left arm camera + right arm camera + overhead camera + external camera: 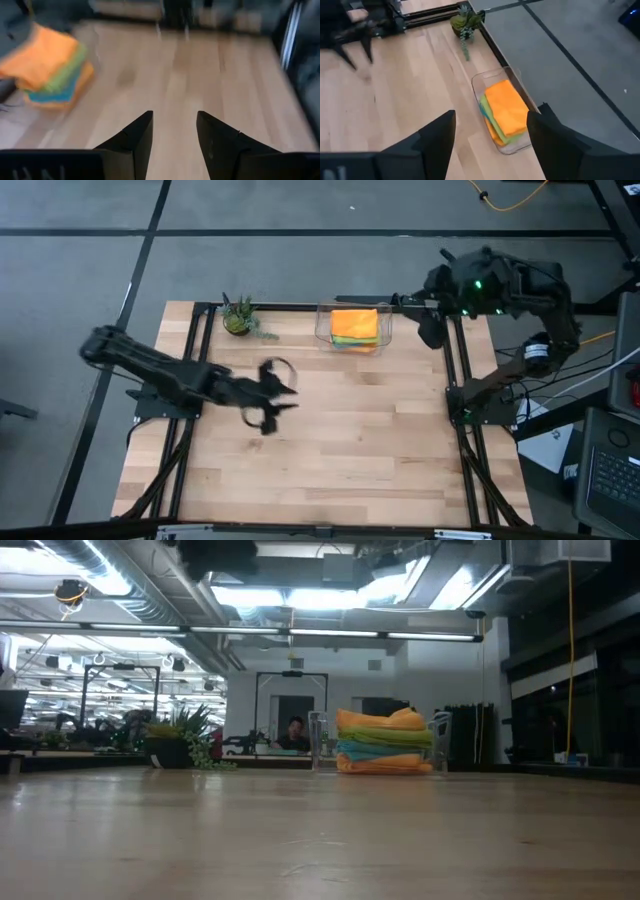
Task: Fold microfiber towels
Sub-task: Return to Home Position
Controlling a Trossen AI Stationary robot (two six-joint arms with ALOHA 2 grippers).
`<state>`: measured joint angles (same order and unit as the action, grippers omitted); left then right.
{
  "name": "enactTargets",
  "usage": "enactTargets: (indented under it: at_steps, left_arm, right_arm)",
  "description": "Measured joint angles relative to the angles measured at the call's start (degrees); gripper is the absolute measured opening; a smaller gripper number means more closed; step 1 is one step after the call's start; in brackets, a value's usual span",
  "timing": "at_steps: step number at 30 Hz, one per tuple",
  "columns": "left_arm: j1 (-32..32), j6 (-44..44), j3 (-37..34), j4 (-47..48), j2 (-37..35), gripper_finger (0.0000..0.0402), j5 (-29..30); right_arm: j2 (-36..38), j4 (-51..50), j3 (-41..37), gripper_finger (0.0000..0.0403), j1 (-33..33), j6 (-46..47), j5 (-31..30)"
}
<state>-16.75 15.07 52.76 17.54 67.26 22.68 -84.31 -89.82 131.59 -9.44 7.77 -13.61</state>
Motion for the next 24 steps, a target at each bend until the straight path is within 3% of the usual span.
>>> enactTargets:
  at_steps: [5,10,16,24]
  left_arm:
    - [0.7,-2.3,-20.0,-22.8,-18.7,0.0146,0.5]
    - [0.9,-3.5,-37.5,-36.5,-35.5,0.0146,-0.8]
    - [1.0,-3.9,-48.4,-36.6,-53.3,0.0146,-2.0]
    - [1.0,-3.5,-50.4,-26.8,-67.2,0.0146,-6.6]
  right_arm:
    - [4.5,6.1,-9.9,0.0247,6.8,4.0,-9.2]
    - [9.6,17.0,-25.2,0.0247,12.7,2.4,-11.8]
    - [16.9,32.9,-43.4,0.0247,17.7,0.9,-13.0]
    - [27.5,48.8,-62.7,0.0247,22.9,-0.6,-17.5]
